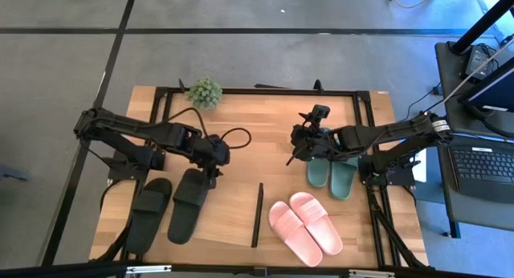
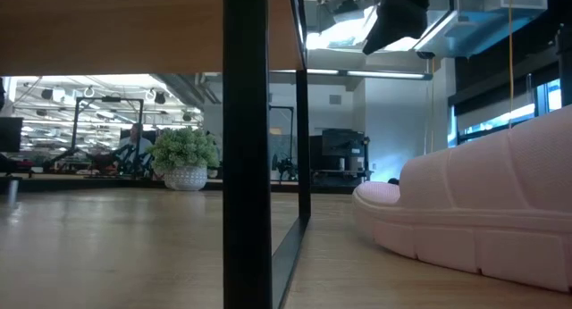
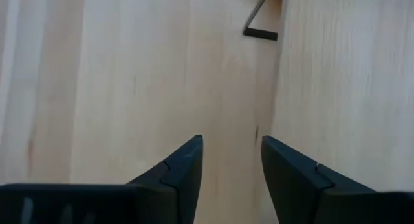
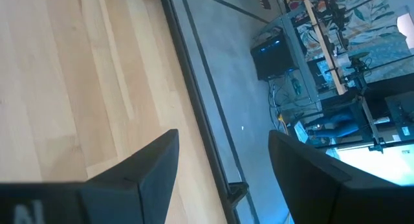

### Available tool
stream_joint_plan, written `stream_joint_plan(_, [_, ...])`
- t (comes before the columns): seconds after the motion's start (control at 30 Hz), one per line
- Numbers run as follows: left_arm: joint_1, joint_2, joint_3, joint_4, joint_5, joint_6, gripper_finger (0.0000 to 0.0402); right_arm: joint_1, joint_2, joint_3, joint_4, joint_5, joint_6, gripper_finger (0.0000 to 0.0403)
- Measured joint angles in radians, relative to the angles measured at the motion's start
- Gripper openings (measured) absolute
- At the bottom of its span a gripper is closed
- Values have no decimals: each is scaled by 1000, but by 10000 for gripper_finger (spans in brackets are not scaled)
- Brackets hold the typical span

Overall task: Pick and place slides into the shelf
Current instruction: Put the black slipper on the shelf

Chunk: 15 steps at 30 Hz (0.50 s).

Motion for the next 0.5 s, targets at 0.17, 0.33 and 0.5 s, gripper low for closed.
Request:
stream_joint_plan(0.17, [-26, 0, 0, -35, 14, -53, 148, 0, 0, 0, -2, 0, 7, 239])
stream_joint_plan(0.33, [-59, 0, 0, -57, 14, -105, 148, 0, 0, 0, -2, 0, 7, 239])
stream_joint_plan(0.5, [-93, 0, 0, -77, 14, -162, 148, 0, 0, 0, -2, 0, 7, 239])
